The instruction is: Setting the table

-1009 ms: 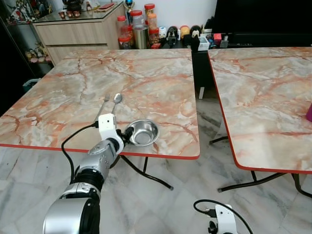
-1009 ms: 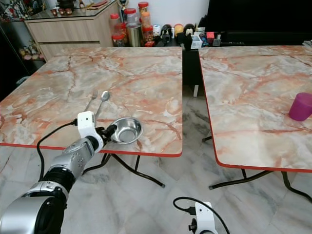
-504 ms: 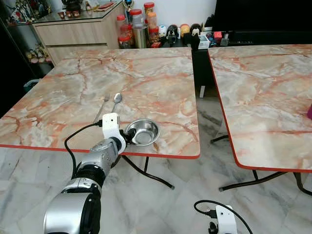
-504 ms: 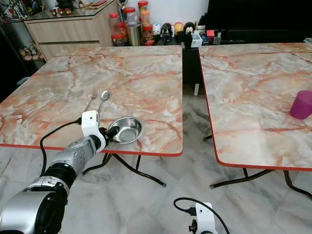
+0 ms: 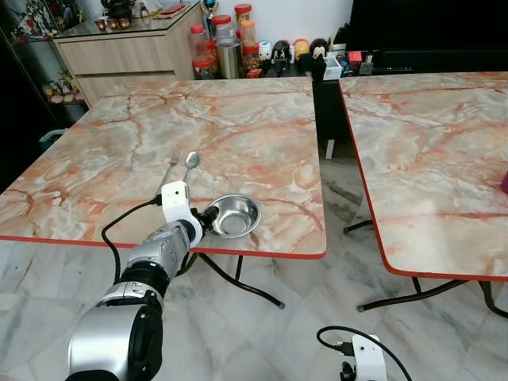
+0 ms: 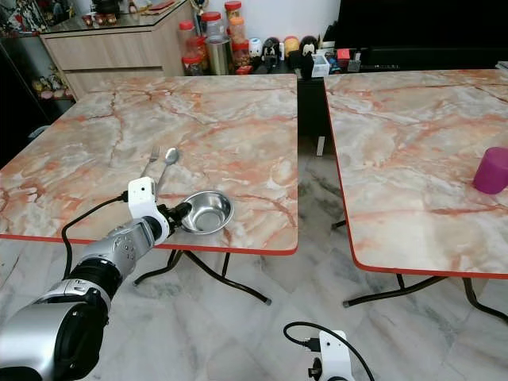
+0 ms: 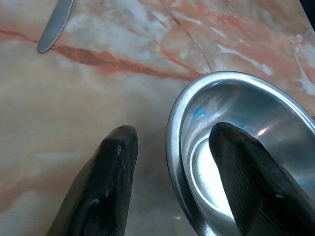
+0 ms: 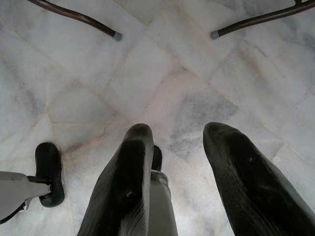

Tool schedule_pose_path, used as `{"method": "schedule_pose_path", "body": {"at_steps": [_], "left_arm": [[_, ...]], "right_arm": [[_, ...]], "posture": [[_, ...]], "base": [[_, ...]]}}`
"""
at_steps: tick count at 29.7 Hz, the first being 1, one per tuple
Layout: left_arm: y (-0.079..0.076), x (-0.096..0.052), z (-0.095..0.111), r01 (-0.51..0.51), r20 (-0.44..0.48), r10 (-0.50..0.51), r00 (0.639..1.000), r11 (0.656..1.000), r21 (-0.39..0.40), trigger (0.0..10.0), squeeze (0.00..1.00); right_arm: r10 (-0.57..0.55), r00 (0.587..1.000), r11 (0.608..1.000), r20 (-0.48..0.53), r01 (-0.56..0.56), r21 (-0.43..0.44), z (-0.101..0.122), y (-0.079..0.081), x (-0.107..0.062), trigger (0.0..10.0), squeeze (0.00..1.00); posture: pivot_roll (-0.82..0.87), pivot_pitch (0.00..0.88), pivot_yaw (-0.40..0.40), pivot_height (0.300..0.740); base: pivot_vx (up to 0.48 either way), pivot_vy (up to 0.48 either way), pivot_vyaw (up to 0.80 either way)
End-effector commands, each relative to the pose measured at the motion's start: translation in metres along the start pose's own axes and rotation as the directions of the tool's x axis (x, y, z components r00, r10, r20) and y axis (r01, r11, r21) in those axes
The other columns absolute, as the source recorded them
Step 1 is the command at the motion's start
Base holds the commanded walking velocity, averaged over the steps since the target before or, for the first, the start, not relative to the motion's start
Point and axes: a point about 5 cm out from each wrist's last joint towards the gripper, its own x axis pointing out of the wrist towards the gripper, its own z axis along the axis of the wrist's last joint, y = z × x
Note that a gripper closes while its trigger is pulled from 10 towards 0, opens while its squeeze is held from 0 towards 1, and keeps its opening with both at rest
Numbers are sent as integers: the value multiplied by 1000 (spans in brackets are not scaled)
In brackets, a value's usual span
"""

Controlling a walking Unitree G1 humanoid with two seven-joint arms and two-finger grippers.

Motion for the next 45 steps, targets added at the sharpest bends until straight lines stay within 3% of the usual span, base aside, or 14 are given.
{"method": "schedule_pose_path", "body": {"at_steps": [1, 20, 21, 22, 23, 45], "left_arm": [[3, 0, 2, -14, -11, 14, 1000, 1000, -7, 10000, 0], [-1, 1, -8, 16, -66, -17, 998, 1000, -24, 9804, 0], [-1, 1, -8, 20, -68, -21, 997, 999, -26, 3529, 0], [-1, 1, -8, 20, -68, -21, 997, 999, -26, 3529, 0], [-1, 1, -8, 22, -70, -24, 997, 999, -27, 196, 0], [5, -1, -10, 21, -84, -23, 996, 999, -32, 0, 0]], "right_arm": [[-4, 1000, 1000, -4, 4, 18, -1, 1, 0, 10000, 0], [-4, 1000, 1000, -4, 4, 21, -1, 1, 0, 10000, 0], [-5, 1000, 1000, -5, 5, 22, -1, 1, 0, 10000, 0], [-5, 1000, 1000, -5, 5, 22, -1, 1, 0, 10000, 0], [-4, 1000, 1000, -5, 4, 22, -1, 1, 0, 10000, 0], [-2, 1000, 1000, -5, 2, 19, -1, 2, 0, 10000, 0]], "posture": [[36, 0, 92, 740], [34, 0, 95, 740], [34, 0, 95, 740], [34, 0, 95, 740], [34, 0, 95, 740], [38, 0, 92, 740]], "base": [[0, 0, 0], [0, 0, 0], [0, 0, 0], [0, 0, 0], [0, 0, 0], [0, 0, 0]]}}
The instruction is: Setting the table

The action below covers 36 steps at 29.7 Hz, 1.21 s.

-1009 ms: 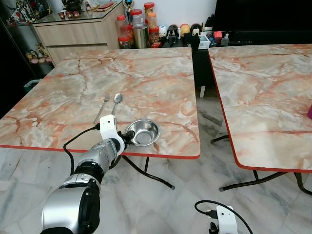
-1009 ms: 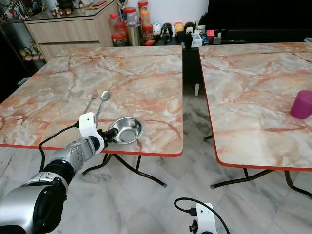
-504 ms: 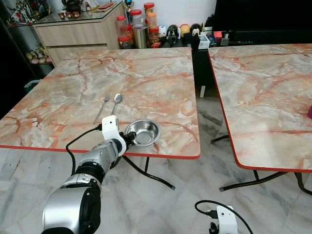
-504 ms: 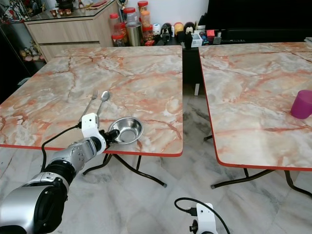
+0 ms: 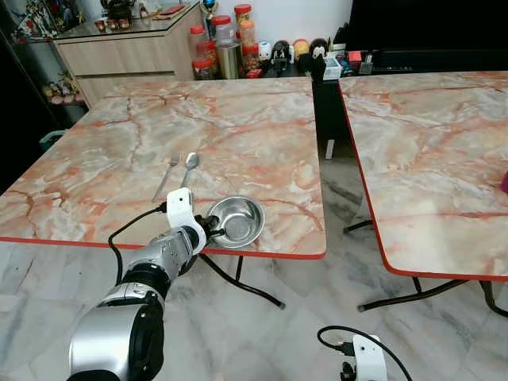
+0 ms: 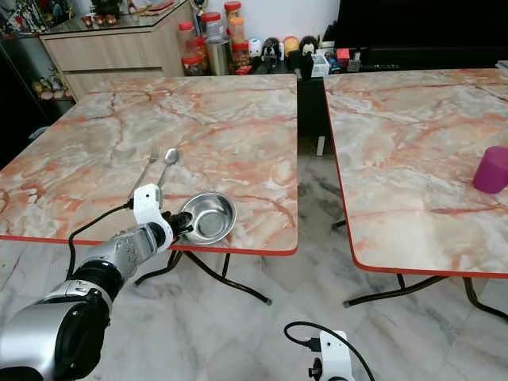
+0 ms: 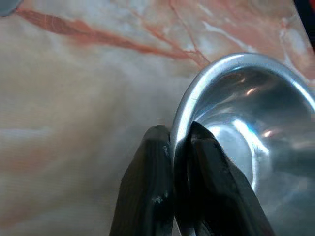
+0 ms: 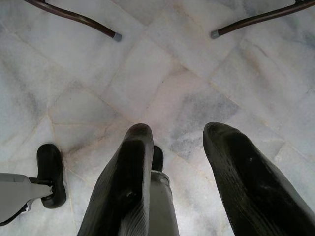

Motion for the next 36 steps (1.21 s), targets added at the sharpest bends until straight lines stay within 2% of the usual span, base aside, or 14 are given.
{"method": "schedule_pose_path", "body": {"at_steps": [1, 8, 9, 10, 11, 12, 13, 14, 15, 18, 23, 28, 30, 36], "left_arm": [[8, -2, 0, -35, -18, 35, 999, 999, 5, 0, 0], [9, -3, 1, -33, 25, 34, 999, 999, -23, 0, 0], [9, -3, 4, -26, 58, 28, 998, 999, -34, 0, 0], [6, -4, 13, 21, 153, -9, 988, 997, -80, 0, 0], [6, -4, 13, 21, 153, -9, 988, 997, -80, 0, 0], [4, -5, 18, 53, 210, -30, 977, 993, -107, 0, 0], [4, -6, 22, 62, 252, -33, 967, 992, -108, 3490, 0], [4, -7, 24, 66, 279, -33, 960, 992, -107, 3490, 0], [5, -10, 29, 45, 343, -14, 939, 996, -83, 10000, 0], [5, -11, 30, 34, 365, -4, 931, 996, -77, 10000, 0], [6, -17, 25, -31, 467, 39, 883, 999, -24, 10000, 0], [4, -25, 18, -128, 567, 50, 822, 987, 99, 10000, 0], [7, -29, 18, -148, 601, 76, 795, 986, 71, 10000, 0], [12, -32, 20, -172, 620, 90, 780, 982, 75, 10000, 0]], "right_arm": [[0, 1000, 1000, -4, 0, 11, 0, 2, 0, 10000, 0], [2, 1000, 1000, 5, -2, 8, 3, 3, 1, 10000, 0], [2, 1000, 1000, 6, -2, 8, 3, 2, 1, 10000, 0], [1, 1000, 1000, 6, -1, 9, 4, 2, 1, 10000, 0], [1, 1000, 1000, 6, -1, 9, 4, 2, 1, 10000, 0], [1, 1000, 1000, 7, -1, 9, 4, 2, 1, 10000, 0], [1, 1000, 1000, 7, -1, 8, 4, 2, 1, 10000, 0], [1, 1000, 1000, 7, -1, 8, 4, 1, 1, 10000, 0], [0, 1000, 1000, 7, 0, 7, 4, 1, 1, 10000, 0], [-1, 1000, 1000, 8, 1, 7, 4, 0, 1, 10000, 0], [1, 1000, 1000, 12, -1, -5, 7, -2, 1, 10000, 0], [8, 1000, 1000, 25, -8, -6, 10, -2, 2, 10000, 0], [8, 999, 1000, 32, -8, 3, 12, -3, 2, 10000, 0], [10, 999, 1000, 32, -10, -2, 12, -4, 2, 10000, 0]], "posture": [[38, 0, 92, 740], [38, 0, 88, 740], [34, 0, 85, 740], [33, 0, 82, 740], [33, 0, 82, 740], [33, 0, 82, 740], [33, 0, 82, 740], [31, 0, 77, 740], [34, 0, 71, 740], [34, 0, 71, 740], [35, 0, 52, 740], [33, 0, 40, 740], [31, 0, 38, 740], [32, 0, 36, 740]], "base": [[0, 0, 0], [0, 0, 0], [0, 0, 0], [0, 0, 0], [0, 0, 0], [0, 0, 0], [0, 0, 0], [0, 0, 0], [0, 0, 0], [0, 0, 0], [0, 0, 0], [0, 0, 0], [0, -189, 0], [0, -401, 0]]}}
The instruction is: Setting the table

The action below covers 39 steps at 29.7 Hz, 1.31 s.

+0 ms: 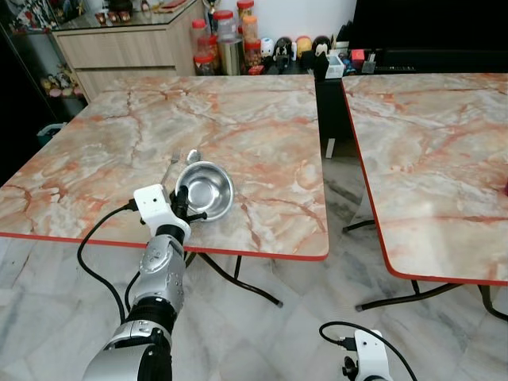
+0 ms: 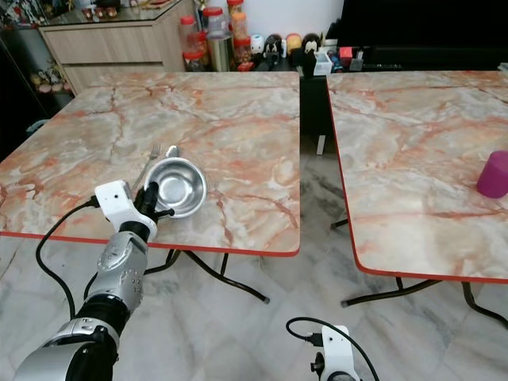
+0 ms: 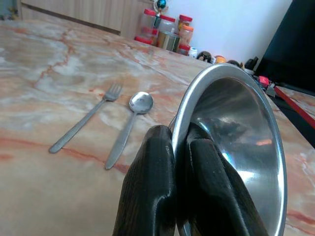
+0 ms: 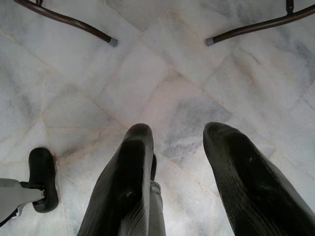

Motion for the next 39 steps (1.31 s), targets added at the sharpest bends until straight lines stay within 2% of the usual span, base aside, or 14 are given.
{"method": "schedule_pose_path", "body": {"at_steps": [1, 13, 31, 39], "left_arm": [[1, 2, 7, 3, 40, -4, 999, 1000, 23, 10000, 0], [2, 6, 16, -25, 89, 22, 996, 999, 28, 10000, 0], [0, 6, 15, -18, 86, 16, 996, 1000, 25, 10000, 0], [0, 7, 15, -19, 85, 17, 996, 1000, 23, 10000, 0]], "right_arm": [[1, 1000, 1000, 11, -1, 6, 4, 0, 1, 10000, 0], [5, 1000, 1000, 18, -5, -1, 7, 0, 1, 10000, 0], [16, 1000, 1000, 18, -16, -26, 5, 0, 1, 10000, 0], [11, 1000, 1000, 20, -11, -11, 6, 0, 1, 10000, 0]], "posture": [[30, 0, 35, 740], [30, 0, 36, 740], [23, 0, 33, 740], [21, 0, 30, 740]], "base": [[0, -405, 0], [0, -418, 0], [0, -421, 0], [0, -414, 335]]}}
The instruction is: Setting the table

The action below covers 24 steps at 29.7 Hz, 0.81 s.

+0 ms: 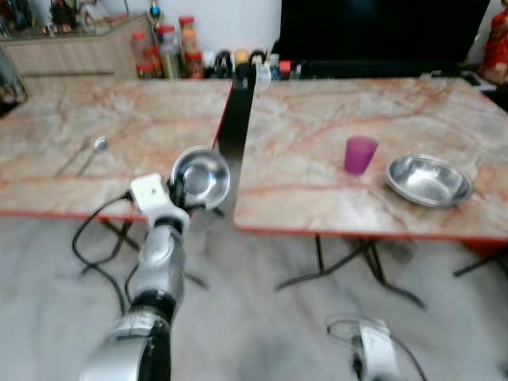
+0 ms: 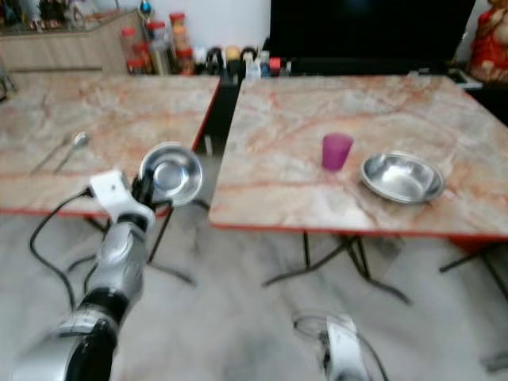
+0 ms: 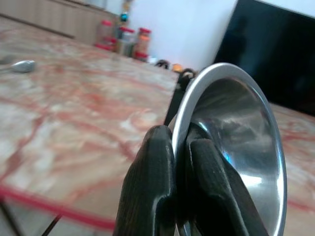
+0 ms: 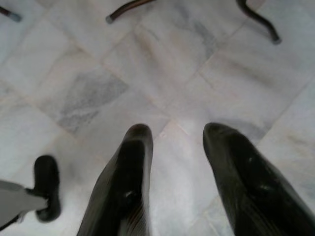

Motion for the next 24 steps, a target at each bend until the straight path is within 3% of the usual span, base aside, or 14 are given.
{"method": "schedule_pose_path", "body": {"at_steps": [1, 24], "left_arm": [[-10, 3, 3, 26, 13, -26, 1000, 1000, -4, 10000, 0], [-6, -2, -1, 16, 9, -16, 1000, 1000, -10, 10000, 0]], "right_arm": [[-22, 1000, 1000, 12, 22, 9, 4, -8, 1, 10000, 0], [-29, 1000, 1000, 5, 29, 6, 3, -11, 0, 10000, 0]], "posture": [[21, 0, 30, 740], [23, 0, 16, 740]], "base": [[0, -409, 0], [0, -398, 55]]}}
